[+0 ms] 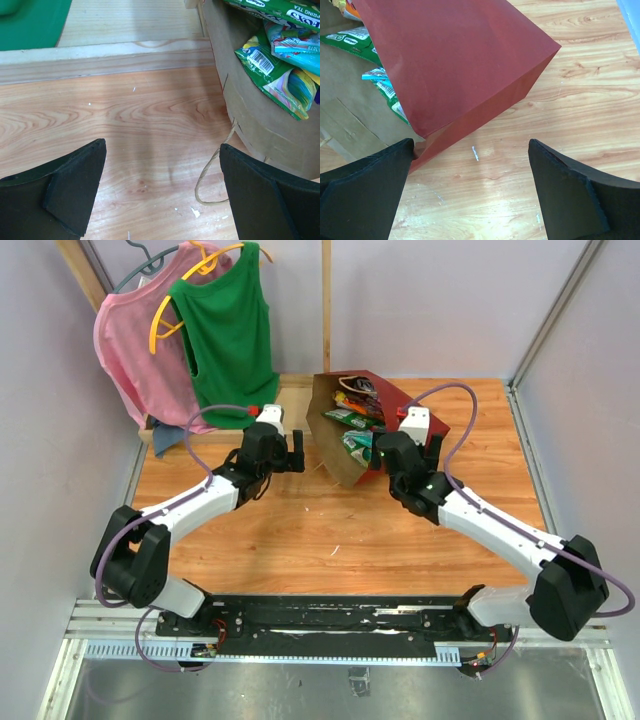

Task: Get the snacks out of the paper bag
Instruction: Adjust the paper bag at the center of the board.

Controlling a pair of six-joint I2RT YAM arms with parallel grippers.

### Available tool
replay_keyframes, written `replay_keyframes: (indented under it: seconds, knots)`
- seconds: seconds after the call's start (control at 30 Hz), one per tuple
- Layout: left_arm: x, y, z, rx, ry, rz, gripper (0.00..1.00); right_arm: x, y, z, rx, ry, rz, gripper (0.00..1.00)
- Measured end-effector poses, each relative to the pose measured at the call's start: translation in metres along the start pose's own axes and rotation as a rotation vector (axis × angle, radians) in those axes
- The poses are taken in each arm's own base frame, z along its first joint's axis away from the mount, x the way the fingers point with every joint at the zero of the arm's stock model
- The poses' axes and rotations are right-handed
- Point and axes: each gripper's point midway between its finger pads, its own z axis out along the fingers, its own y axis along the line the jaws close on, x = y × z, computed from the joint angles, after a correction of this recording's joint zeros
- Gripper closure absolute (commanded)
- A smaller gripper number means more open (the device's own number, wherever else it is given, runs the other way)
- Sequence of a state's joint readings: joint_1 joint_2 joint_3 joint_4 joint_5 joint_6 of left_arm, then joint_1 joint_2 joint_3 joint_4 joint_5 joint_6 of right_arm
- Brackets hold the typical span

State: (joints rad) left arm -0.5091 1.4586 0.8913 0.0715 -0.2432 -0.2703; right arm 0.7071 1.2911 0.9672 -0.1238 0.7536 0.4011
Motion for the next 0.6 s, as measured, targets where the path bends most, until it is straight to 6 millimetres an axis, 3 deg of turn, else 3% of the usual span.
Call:
replay_keyframes:
  seconds: [0.17,0.37,0.5,0.6]
  knots:
    - [0.0,0.0,0.0,0.001,-0.001,0.001,0.0,0.005,0.014,-0.004,-0.002,-0.017,0.02,0.03]
    - [-0.001,0.0,0.0,0.001,-0.001,0.004,0.0,0.0,0.036,-0.023,-0.011,-0.084,0.071,0.12]
    - [-0.001,0.0,0.0,0.001,-0.001,0.005,0.0,-0.007,0.034,-0.015,0.099,-0.104,0.103,0.18]
    - [0.0,0.0,0.0,0.0,-0.001,0.01,0.0,-0.001,0.032,-0.006,0.16,-0.095,0.082,0.25]
